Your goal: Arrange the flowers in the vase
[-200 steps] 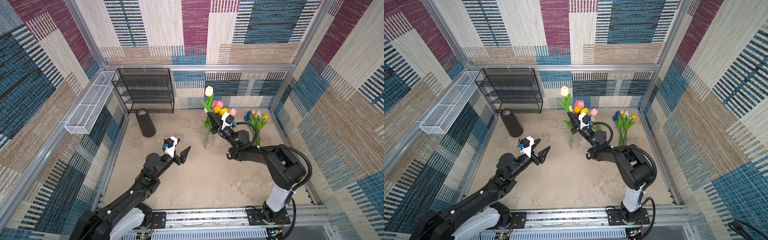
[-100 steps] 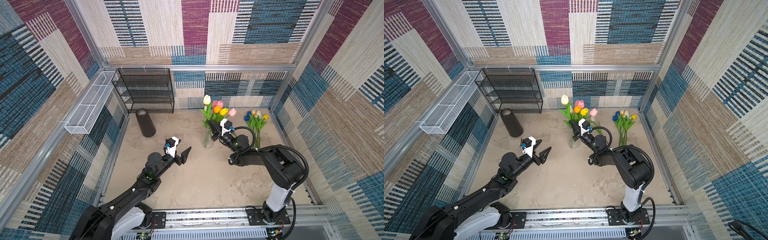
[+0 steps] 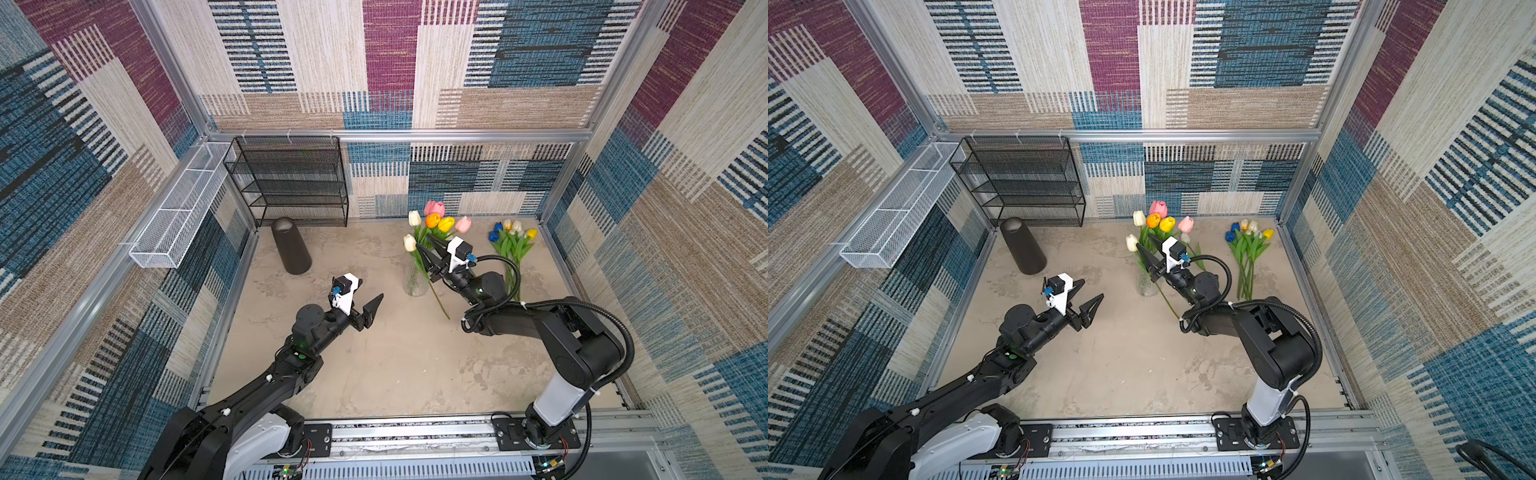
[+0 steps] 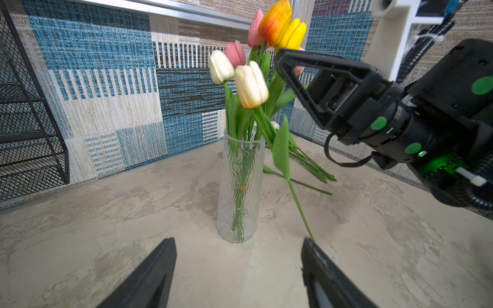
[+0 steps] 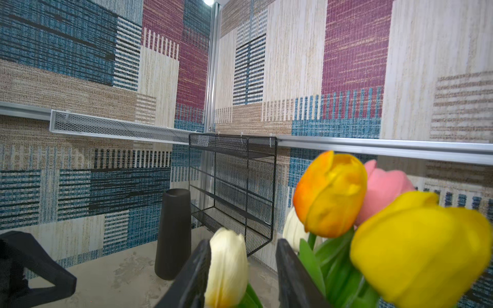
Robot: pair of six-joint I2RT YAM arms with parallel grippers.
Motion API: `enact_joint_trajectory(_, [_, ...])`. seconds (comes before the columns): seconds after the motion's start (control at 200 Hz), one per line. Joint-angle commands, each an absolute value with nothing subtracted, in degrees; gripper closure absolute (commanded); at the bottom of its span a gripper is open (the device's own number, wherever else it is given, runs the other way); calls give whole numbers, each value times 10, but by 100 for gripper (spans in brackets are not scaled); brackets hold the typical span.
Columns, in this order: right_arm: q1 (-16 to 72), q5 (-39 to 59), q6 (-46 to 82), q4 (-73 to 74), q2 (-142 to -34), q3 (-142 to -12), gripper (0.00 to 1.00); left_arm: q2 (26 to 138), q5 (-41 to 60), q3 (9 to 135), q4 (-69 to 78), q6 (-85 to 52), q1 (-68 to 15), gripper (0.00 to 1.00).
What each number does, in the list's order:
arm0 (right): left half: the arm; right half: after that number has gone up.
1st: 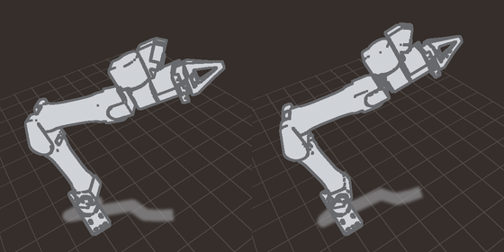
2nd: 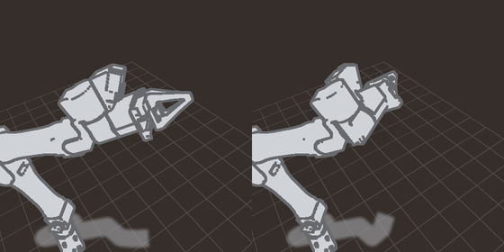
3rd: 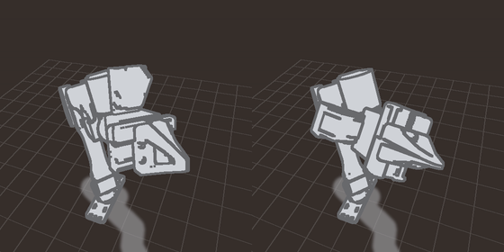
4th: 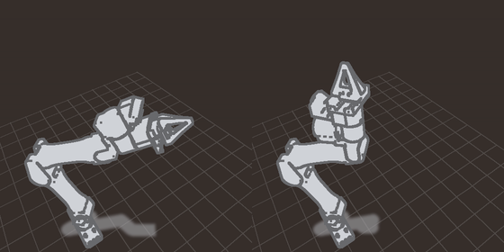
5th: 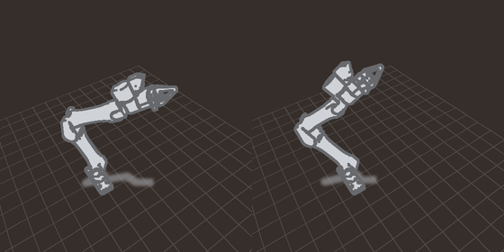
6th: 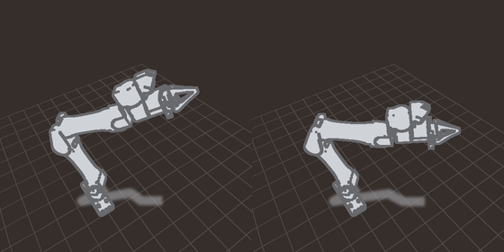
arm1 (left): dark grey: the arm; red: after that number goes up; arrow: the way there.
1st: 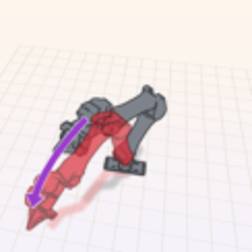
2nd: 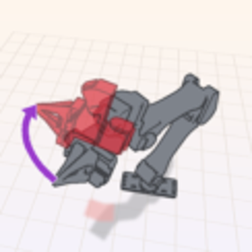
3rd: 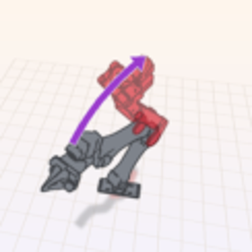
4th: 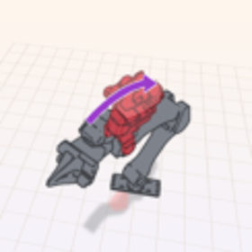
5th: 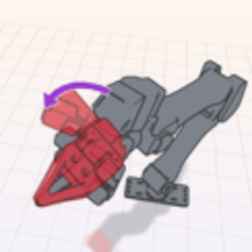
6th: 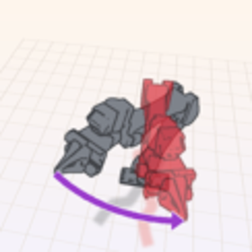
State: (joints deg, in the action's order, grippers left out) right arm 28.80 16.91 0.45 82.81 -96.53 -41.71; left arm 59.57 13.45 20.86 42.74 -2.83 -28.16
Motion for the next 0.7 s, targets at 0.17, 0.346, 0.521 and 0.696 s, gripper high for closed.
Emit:
enact_joint_trajectory(0.17, [287, 156, 11, 735, -841, -411, 66, 607, 150, 228, 451, -29, -281, 23])
enact_joint_trajectory(0.346, [287, 159, 28, 568, -769, -426, 61, 636, 163, 241, 460, -35, -281, 23])
enact_joint_trajectory(0.521, [309, 221, 19, 247, -727, -444, 58, 588, 154, 209, 429, -42, -281, 23])
enact_joint_trajectory(0.696, [370, 129, -2, -52, -788, -466, 50, 481, 98, 138, 381, -56, -281, 22])
